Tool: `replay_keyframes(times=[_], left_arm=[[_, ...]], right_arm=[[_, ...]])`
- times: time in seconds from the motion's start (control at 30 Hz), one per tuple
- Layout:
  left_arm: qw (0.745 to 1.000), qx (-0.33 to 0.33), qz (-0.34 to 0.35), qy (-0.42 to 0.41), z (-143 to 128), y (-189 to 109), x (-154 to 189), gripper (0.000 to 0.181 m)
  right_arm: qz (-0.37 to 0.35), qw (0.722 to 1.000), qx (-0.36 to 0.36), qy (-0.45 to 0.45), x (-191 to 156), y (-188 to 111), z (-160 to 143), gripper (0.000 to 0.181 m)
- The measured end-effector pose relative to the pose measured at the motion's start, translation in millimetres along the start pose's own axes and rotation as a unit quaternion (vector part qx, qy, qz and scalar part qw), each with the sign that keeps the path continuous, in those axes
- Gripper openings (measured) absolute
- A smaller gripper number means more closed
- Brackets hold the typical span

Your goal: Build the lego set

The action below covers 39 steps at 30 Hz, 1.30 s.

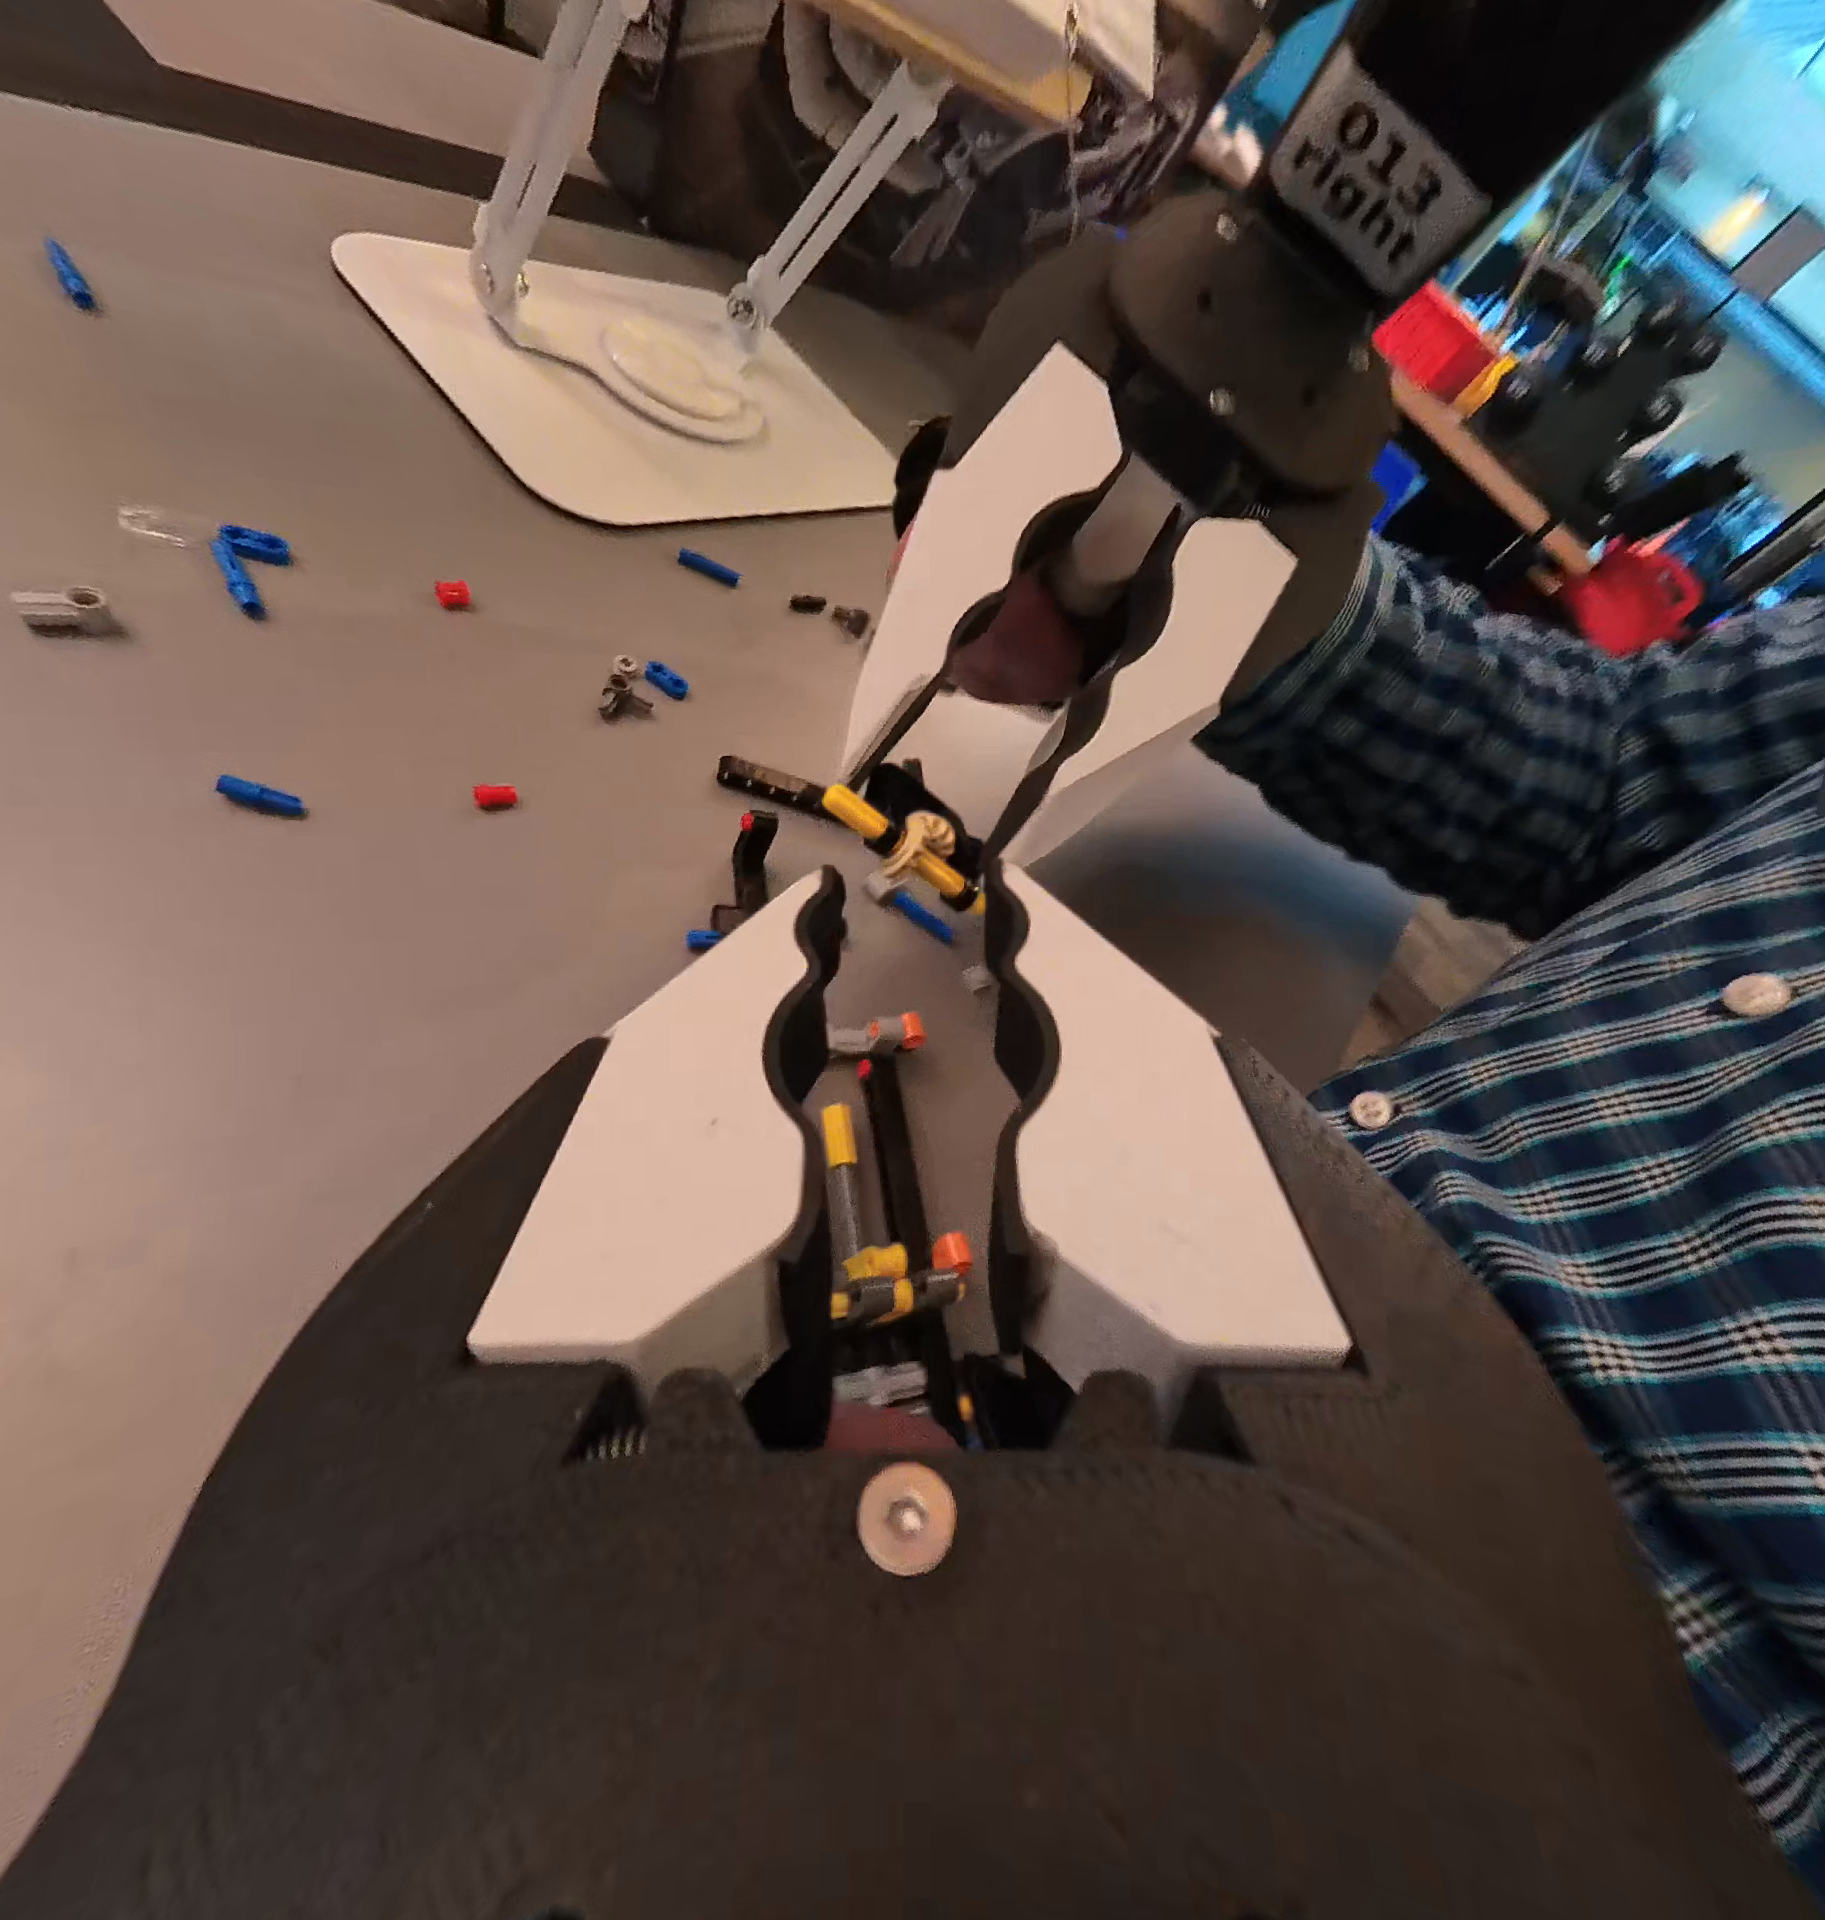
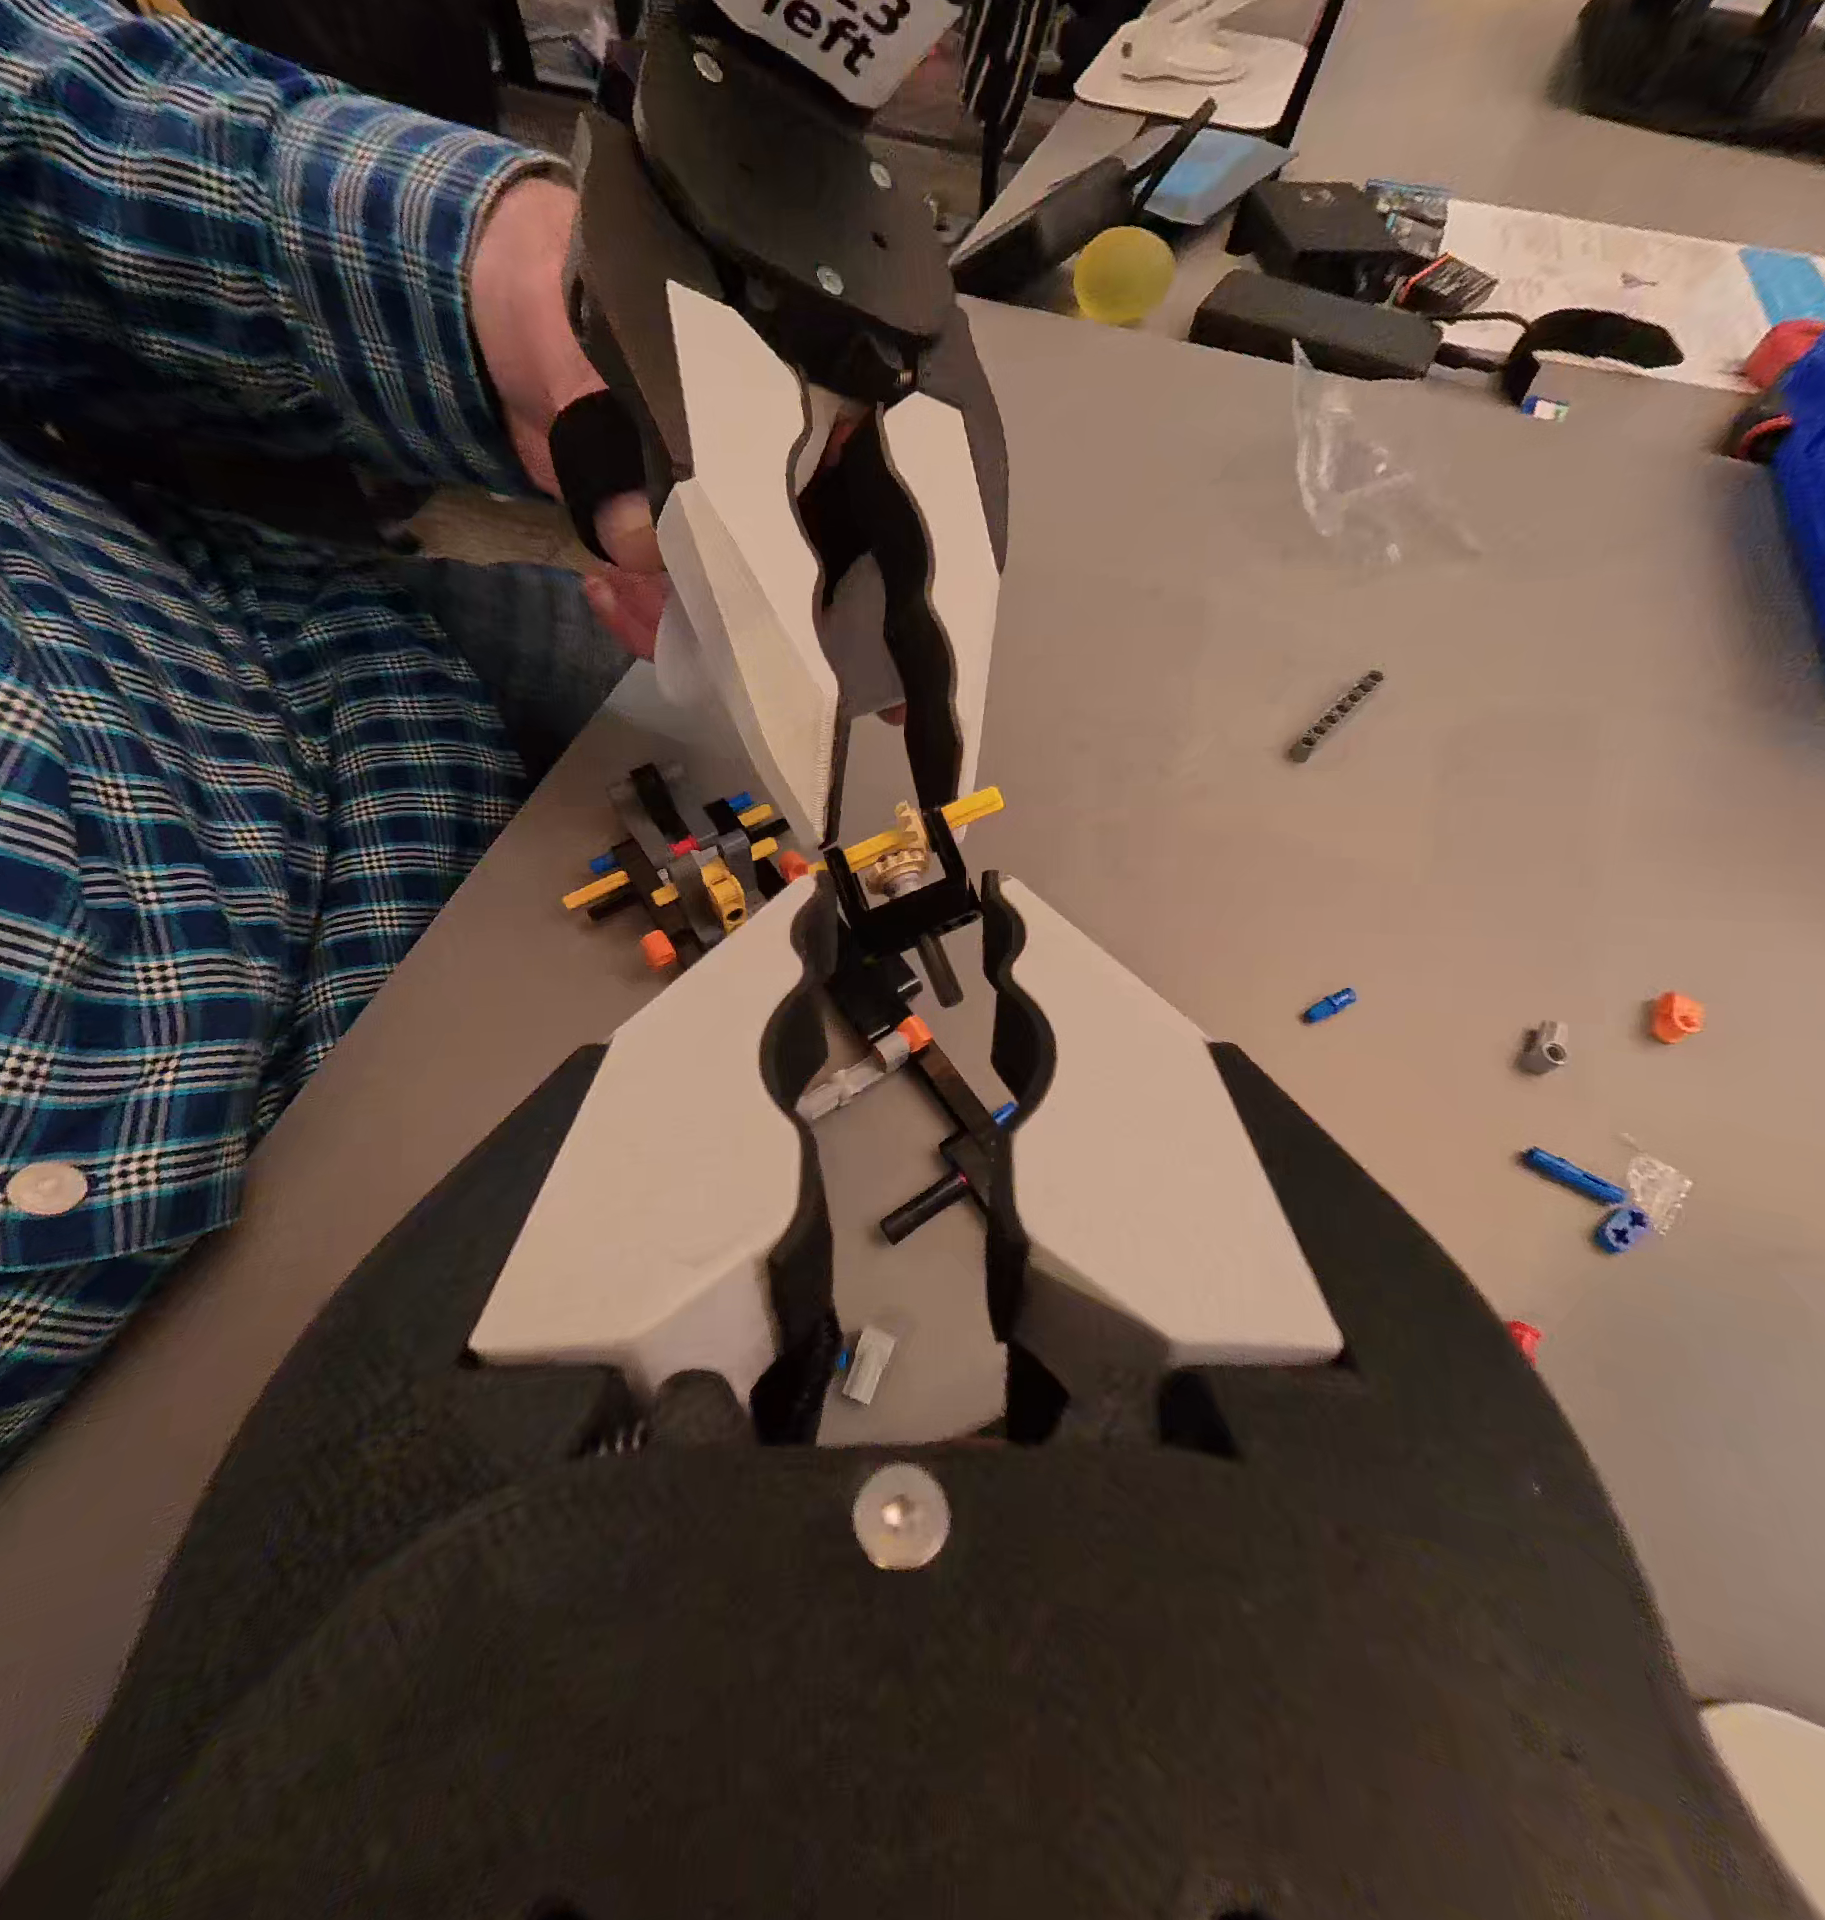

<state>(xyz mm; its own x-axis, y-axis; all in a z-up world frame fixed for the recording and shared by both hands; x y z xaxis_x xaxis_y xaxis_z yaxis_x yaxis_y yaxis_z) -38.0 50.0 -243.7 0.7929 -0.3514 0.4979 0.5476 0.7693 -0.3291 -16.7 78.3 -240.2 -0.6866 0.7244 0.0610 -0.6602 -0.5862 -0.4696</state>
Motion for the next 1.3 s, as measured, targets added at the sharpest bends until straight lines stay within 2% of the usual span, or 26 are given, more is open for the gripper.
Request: replay_keyframes(times=[0.23, 0.6, 0.7, 0.83, 0.97, 1.03, 1.3], left_arm=[[0.999, 0.019, -0.014, -0.035, 4, 4, 3, 0.013], [0.999, 0.014, -0.022, -0.044, 6, 3, 1, 0.010], [0.998, 0.009, -0.041, -0.054, 8, 2, 2, 0.010], [0.993, 0.002, -0.085, -0.079, 10, 0, 5, 0.010], [0.990, -0.006, -0.112, -0.088, 12, 1, 8, 0.010], [0.989, -0.006, -0.119, -0.092, 13, 3, 8, 0.010], [0.989, 0.009, -0.112, -0.100, 19, 6, 4, 0.016]], right_arm=[[-0.042, 0.999, 0.004, -0.028, -2, -2, 4, 0.025], [-0.052, 0.998, 0.000, -0.029, 0, -10, 6, 0.029], [-0.041, 0.998, -0.008, -0.042, -2, -13, 8, 0.035], [-0.049, 0.993, -0.037, -0.102, -6, -11, 7, 0.041], [-0.053, 0.989, -0.050, -0.128, -7, -6, 8, 0.034], [-0.057, 0.989, -0.049, -0.129, -6, -6, 8, 0.022], [-0.069, 0.993, -0.034, -0.090, 1, -14, 5, 0.023]])
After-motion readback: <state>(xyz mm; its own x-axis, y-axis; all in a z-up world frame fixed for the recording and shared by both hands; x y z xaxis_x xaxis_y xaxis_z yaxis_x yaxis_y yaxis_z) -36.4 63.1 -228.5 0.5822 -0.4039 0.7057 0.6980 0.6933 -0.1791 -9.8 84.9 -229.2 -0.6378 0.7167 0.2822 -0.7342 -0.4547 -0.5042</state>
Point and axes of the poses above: each gripper's, where its closed fingertips meet, y out along the fingers, z out of its top, x = y × z across the jaws, the point moved 2 cm from there along -y, back along the fingers, and after that the axes turned 2 degrees about -y, right-handed, at the moved point
